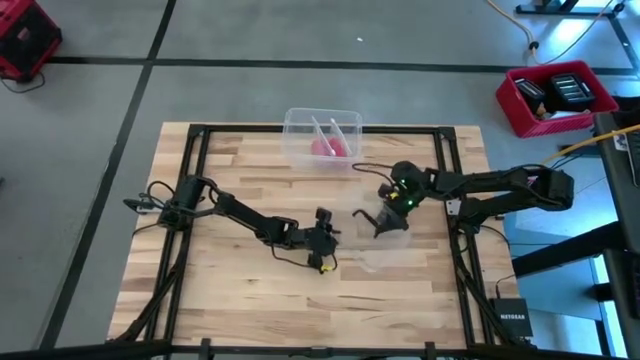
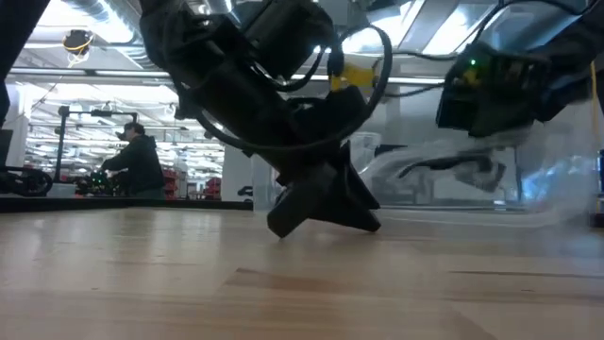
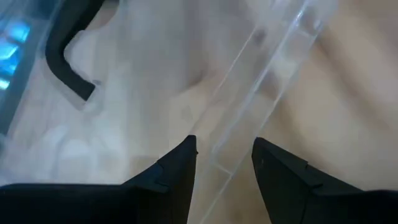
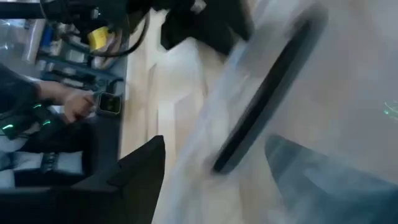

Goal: Roll bandage
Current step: Close the transparent bin lid

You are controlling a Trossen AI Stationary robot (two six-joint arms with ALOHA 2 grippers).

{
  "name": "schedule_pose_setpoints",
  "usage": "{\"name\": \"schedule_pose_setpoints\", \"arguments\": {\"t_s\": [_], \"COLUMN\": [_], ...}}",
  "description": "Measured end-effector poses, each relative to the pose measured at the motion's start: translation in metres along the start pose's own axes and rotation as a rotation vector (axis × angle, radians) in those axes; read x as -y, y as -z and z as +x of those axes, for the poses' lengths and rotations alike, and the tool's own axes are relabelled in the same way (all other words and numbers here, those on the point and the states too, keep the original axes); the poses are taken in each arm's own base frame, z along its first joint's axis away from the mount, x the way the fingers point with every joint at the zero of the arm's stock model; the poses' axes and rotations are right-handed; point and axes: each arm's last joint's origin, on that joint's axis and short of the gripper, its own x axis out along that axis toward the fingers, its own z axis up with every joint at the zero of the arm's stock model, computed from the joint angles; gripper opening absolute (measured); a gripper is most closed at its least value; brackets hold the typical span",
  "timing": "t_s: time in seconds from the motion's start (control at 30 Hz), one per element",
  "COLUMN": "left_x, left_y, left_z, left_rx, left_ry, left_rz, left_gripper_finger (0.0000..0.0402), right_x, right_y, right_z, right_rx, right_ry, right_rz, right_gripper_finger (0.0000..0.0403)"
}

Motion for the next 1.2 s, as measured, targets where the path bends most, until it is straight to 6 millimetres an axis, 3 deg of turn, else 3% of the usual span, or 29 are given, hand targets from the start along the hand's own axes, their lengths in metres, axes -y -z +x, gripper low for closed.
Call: {"name": "schedule_pose_setpoints", "arguments": {"t_s": [0.23,0.33,0.43,0.67,0.97,1.2], "left_x": [-0.002,-0.002,-0.002,0.005,-0.007,-0.014], "left_y": [0.000,0.000,0.000,-0.012,-0.048,-0.055], "left_z": [0.001,0.001,0.000,-0.014,-0.063,-0.072], "left_rx": [0.004,0.002,0.003,0.002,0.098,0.133], "left_ry": [-0.017,-0.014,-0.014,-0.086,-0.174,-0.180], "left_rz": [-0.013,-0.015,-0.015,0.005,-0.129,-0.246], "left_gripper_finger": [0.0148,0.0148,0.0148,0.0148,0.0148,0.0148], "right_x": [-0.004,-0.005,-0.005,-0.020,-0.086,-0.142], "right_y": [-0.003,-0.003,-0.003,-0.018,-0.056,-0.074], "right_z": [0.000,0.002,0.001,-0.003,-0.031,-0.054], "right_rx": [0.015,0.020,0.036,0.051,0.004,0.007], "right_ry": [-0.017,0.007,0.031,0.055,0.412,0.610], "right_rz": [0.038,0.033,0.032,0.000,-0.215,-0.371], "right_gripper_finger": [0.0279,0.0258,0.0207,0.0039,0.0075,0.0036]}}
